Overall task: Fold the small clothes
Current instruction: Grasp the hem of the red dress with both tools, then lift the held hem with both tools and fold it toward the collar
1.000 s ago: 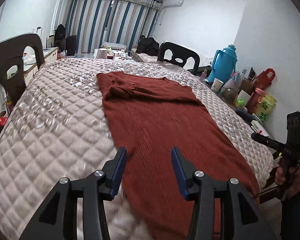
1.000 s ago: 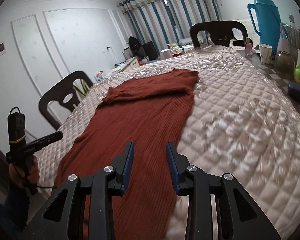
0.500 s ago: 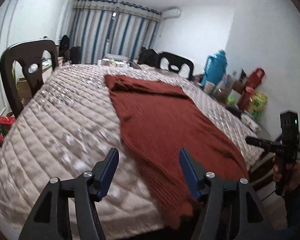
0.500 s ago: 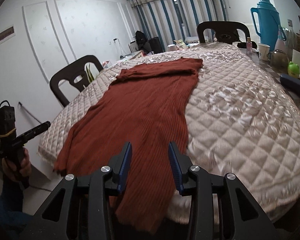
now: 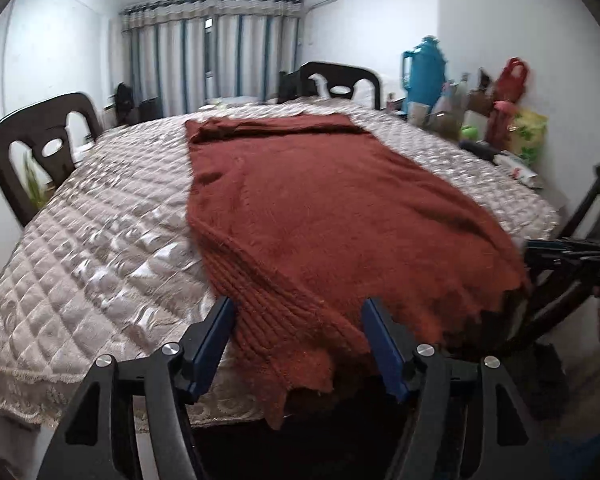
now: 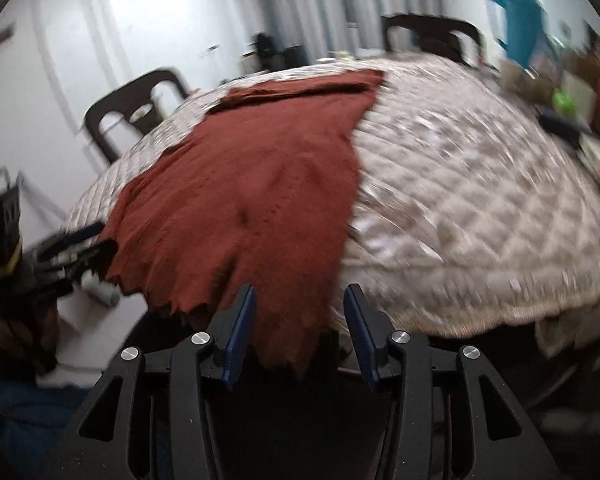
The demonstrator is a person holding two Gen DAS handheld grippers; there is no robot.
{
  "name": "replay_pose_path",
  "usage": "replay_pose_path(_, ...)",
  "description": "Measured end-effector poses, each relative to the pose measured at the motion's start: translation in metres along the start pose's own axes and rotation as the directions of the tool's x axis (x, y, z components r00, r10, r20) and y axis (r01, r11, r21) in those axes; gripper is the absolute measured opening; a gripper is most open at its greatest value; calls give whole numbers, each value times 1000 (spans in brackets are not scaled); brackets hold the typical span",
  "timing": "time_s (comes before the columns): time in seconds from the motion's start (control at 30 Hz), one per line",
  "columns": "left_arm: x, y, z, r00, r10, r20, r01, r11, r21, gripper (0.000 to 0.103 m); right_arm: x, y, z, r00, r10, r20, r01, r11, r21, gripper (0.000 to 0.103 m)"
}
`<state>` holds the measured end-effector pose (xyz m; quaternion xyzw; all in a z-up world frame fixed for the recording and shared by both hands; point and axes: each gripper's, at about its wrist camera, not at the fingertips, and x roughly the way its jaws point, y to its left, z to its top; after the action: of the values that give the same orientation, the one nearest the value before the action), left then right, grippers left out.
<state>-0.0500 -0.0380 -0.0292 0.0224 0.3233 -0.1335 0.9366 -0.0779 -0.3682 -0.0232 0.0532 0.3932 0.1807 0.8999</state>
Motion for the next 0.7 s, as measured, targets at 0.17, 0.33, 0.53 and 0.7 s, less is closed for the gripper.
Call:
replay_pose_path(0.17,-9,12,-4,1000,18,25,-16,999,-52,16,8,-11,-9,998,19,-63,-13,996,93,46)
replay_pose_path(0.33,-27,64,-18,998,-52,46,62,964,-259,13,22,-18,-12,985,148,-85,-129,972,197,27)
replay_pose_path(0.53,-37,97,-38,992,-112,59,126,911,-393,12,-4,-29,-5,978,203,-45,-192,965,176,5)
replay_pose_path(0.7,-35,97,-43,986,-157,61,168,892,-420,13,-13,-53,-9,982,177,-69,-159,964,213,5)
